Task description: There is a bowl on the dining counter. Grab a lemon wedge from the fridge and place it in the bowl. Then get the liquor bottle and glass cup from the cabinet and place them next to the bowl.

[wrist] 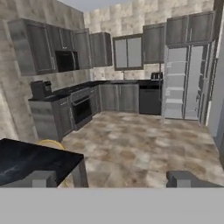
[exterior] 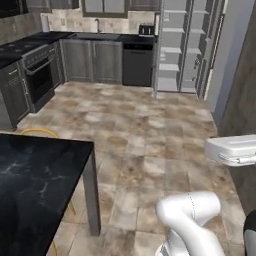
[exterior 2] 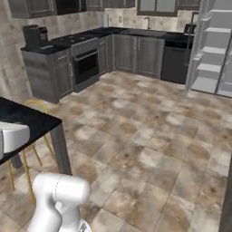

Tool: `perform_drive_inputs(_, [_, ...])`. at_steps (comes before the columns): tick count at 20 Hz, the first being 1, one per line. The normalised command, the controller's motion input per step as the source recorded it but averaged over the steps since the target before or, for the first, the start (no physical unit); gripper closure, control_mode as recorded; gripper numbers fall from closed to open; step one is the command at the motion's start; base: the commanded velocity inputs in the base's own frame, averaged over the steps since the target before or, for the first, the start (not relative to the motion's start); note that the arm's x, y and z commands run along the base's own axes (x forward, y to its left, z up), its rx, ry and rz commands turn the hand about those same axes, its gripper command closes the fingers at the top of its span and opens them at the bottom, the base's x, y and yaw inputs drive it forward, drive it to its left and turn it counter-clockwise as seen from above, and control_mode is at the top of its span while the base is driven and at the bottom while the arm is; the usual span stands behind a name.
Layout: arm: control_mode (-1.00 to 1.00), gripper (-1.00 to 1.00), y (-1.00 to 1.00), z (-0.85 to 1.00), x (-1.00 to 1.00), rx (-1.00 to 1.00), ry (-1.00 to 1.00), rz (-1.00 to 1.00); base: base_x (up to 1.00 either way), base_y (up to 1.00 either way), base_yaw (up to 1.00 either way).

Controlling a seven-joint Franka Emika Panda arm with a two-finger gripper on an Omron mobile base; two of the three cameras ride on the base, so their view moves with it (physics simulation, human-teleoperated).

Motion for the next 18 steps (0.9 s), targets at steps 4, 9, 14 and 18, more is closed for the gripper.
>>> perform_drive_inputs(4, [1.0, -1.0, 0.0, 0.0, 0.0, 0.0, 0.0, 0.0, 1.0, -0.49, 0.21])
perform_drive_inputs(9, [1.0, -1.0, 0.0, 0.0, 0.0, 0.0, 0.0, 0.0, 1.0, -0.55, 0.19])
perform_drive_inputs(14, [1.0, -1.0, 0.0, 0.0, 0.0, 0.0, 0.0, 0.0, 1.0, -0.51, 0.16])
perform_drive_inputs(18, [1.0, -1.0, 0.0, 0.0, 0.0, 0.0, 0.0, 0.0, 1.0, -0.36, 0.07])
